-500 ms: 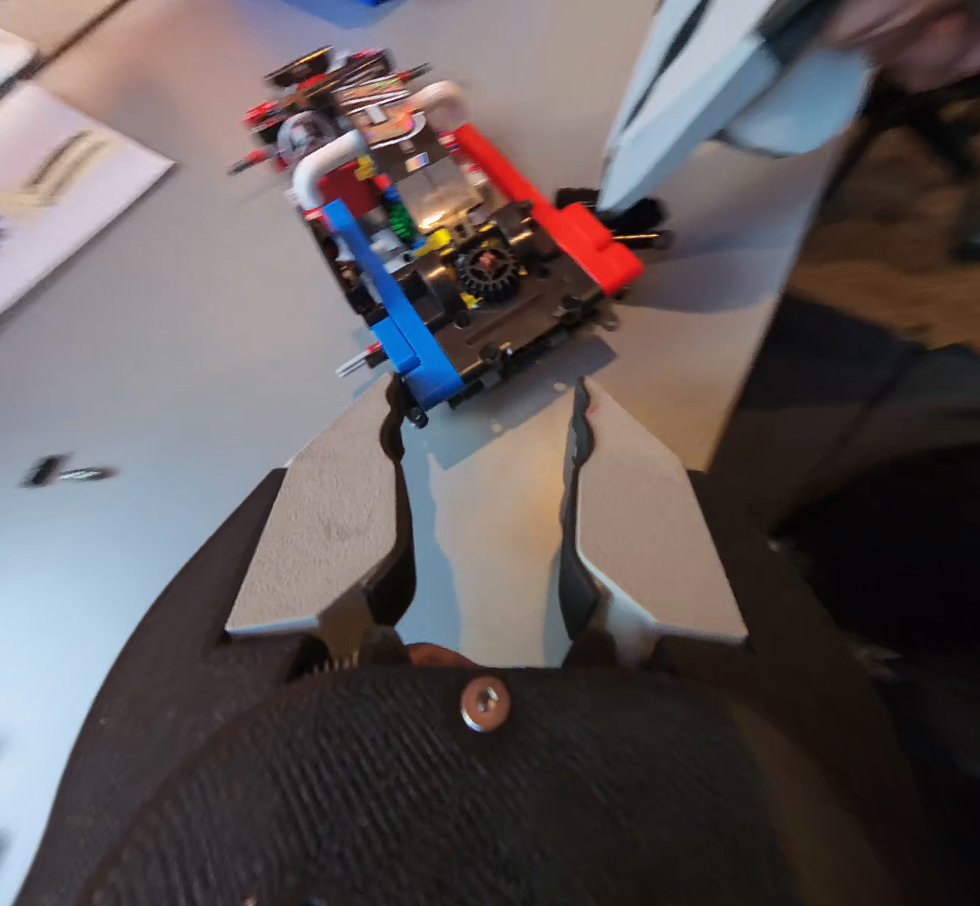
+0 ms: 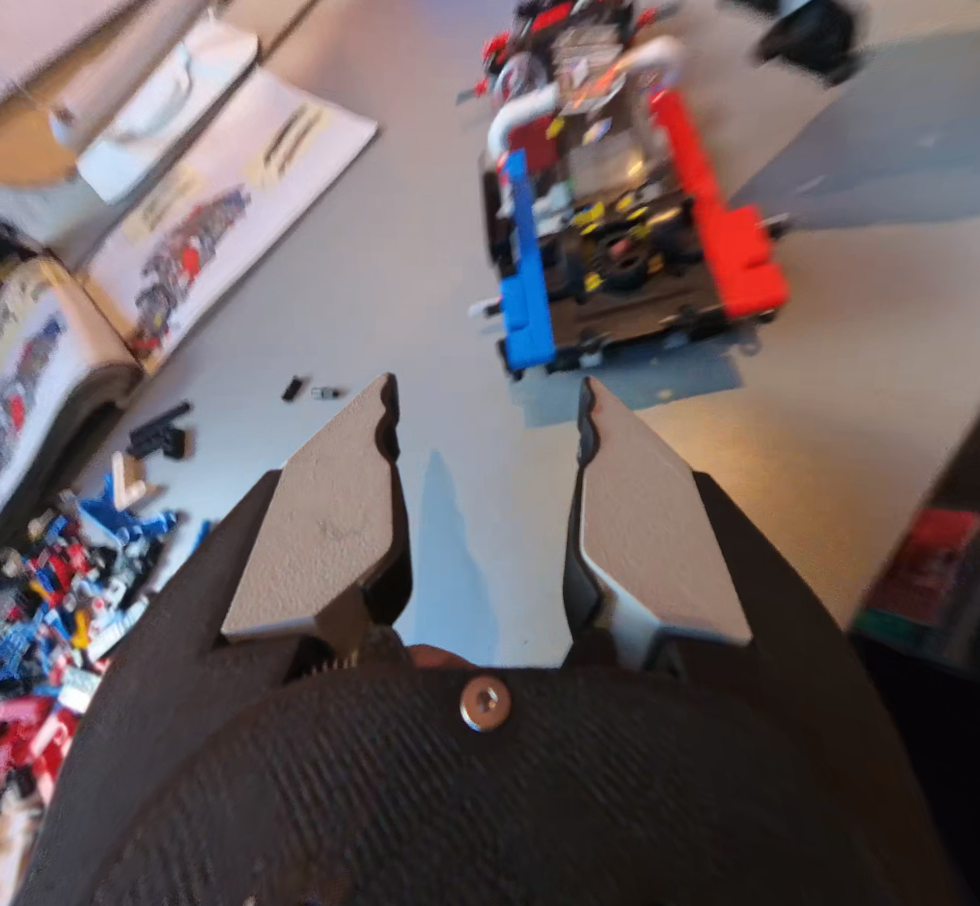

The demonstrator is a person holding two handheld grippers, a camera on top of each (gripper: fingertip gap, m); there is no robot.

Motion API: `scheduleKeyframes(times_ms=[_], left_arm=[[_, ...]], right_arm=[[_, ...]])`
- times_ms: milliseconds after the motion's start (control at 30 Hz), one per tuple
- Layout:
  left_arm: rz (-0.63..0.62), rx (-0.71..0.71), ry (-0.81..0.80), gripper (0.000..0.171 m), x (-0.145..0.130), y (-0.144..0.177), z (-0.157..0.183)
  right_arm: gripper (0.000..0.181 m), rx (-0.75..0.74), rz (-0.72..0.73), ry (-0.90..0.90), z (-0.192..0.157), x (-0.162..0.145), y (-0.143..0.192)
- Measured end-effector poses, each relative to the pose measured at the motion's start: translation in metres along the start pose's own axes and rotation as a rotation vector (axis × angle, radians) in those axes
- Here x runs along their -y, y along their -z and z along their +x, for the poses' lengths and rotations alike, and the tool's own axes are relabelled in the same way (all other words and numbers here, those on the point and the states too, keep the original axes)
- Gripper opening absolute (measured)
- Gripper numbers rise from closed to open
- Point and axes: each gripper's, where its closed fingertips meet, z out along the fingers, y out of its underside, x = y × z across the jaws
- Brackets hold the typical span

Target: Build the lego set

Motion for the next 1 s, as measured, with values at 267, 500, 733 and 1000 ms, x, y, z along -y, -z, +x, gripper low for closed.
scheduleKeyframes(times_ms=[267,500,733,1000], left_arm=[[0.195,0.017,-0.448,0.036,0.082,-0.003,0.080],[0.274,0.257,-0.725,0.037,0.096,-0.013,0.072],[0.333,0.320,-0.830,0.019,0.105,-0.014,0.067],[0.439,0.181,-0.683,0.006,0.114,-0.002,0.073]], right_arm=[[0.000,0.200,0.153,-0.227,-0.026,0.018,-0.010],[0.000,0.332,0.243,-0.451,-0.028,0.028,-0.005],[0.000,0.390,0.254,-0.563,-0.027,0.023,-0.009],[0.007,0.422,0.229,-0.448,-0.033,0.022,0.001]])
